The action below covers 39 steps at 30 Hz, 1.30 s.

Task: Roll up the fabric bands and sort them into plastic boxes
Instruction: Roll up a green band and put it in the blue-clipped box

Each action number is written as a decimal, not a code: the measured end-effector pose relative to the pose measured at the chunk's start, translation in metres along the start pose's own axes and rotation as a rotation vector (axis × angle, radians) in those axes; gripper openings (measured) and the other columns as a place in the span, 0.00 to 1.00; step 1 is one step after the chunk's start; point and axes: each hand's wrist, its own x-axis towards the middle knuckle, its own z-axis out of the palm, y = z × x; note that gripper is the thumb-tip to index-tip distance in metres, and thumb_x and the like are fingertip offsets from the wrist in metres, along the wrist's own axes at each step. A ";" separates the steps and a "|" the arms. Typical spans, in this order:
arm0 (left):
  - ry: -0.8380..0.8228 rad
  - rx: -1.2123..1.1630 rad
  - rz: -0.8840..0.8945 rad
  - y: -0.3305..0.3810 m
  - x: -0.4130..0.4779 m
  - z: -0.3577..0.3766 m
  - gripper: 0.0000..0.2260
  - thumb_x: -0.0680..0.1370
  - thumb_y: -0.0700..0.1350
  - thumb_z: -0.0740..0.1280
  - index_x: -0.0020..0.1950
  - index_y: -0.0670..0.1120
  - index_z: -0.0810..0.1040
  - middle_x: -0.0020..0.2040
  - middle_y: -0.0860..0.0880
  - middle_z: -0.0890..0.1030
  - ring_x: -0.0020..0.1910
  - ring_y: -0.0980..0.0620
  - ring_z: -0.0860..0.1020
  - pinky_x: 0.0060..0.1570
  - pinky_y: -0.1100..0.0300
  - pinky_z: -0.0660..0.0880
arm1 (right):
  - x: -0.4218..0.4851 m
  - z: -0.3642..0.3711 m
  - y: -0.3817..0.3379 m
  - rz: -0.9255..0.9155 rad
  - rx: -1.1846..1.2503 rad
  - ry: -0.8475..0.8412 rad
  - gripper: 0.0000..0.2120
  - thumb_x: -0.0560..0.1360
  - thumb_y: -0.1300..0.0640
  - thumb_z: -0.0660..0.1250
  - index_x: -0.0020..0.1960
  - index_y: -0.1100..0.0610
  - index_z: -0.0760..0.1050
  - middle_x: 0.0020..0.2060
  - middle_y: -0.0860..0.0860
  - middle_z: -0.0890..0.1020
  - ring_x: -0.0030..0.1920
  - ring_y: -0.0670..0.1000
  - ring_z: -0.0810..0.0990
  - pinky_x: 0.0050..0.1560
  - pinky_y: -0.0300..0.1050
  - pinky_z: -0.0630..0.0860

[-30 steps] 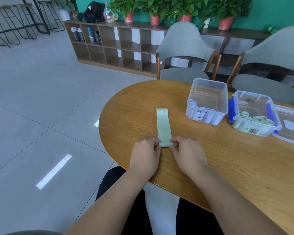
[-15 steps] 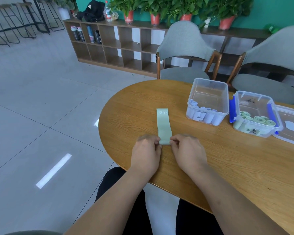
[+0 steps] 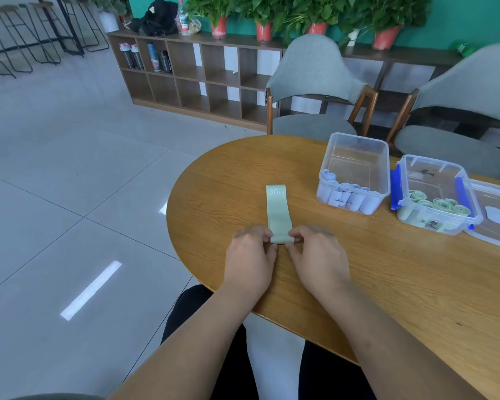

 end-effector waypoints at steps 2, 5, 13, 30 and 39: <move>0.004 0.000 -0.005 0.000 0.001 0.001 0.08 0.77 0.40 0.74 0.53 0.51 0.84 0.47 0.56 0.83 0.51 0.54 0.79 0.50 0.58 0.77 | 0.001 0.001 0.002 -0.005 0.005 -0.003 0.10 0.77 0.55 0.73 0.59 0.50 0.83 0.50 0.47 0.84 0.54 0.51 0.80 0.51 0.47 0.78; -0.004 -0.012 -0.030 0.000 0.002 0.000 0.07 0.78 0.42 0.74 0.54 0.51 0.84 0.48 0.57 0.83 0.49 0.55 0.80 0.51 0.55 0.80 | 0.001 0.000 0.005 -0.010 0.046 0.008 0.11 0.77 0.57 0.74 0.59 0.51 0.84 0.49 0.47 0.84 0.51 0.49 0.81 0.52 0.47 0.79; -0.027 -0.044 -0.042 -0.004 -0.012 -0.007 0.08 0.79 0.47 0.75 0.58 0.52 0.85 0.47 0.59 0.84 0.46 0.62 0.81 0.50 0.61 0.81 | -0.013 -0.005 0.014 -0.051 0.108 0.011 0.10 0.78 0.53 0.74 0.60 0.48 0.85 0.47 0.43 0.83 0.46 0.45 0.81 0.49 0.48 0.81; -0.080 -0.009 -0.028 -0.003 -0.008 -0.006 0.10 0.79 0.42 0.72 0.60 0.52 0.84 0.49 0.58 0.82 0.51 0.57 0.78 0.52 0.60 0.78 | -0.007 -0.004 0.006 0.012 0.045 -0.044 0.10 0.79 0.48 0.71 0.59 0.47 0.83 0.49 0.44 0.83 0.49 0.47 0.81 0.49 0.48 0.80; -0.056 -0.047 -0.078 -0.001 -0.002 -0.009 0.08 0.79 0.43 0.73 0.56 0.53 0.81 0.43 0.60 0.82 0.43 0.61 0.80 0.50 0.60 0.78 | -0.001 -0.005 0.006 0.064 0.081 -0.024 0.06 0.78 0.48 0.72 0.54 0.45 0.82 0.44 0.41 0.86 0.44 0.44 0.83 0.48 0.47 0.81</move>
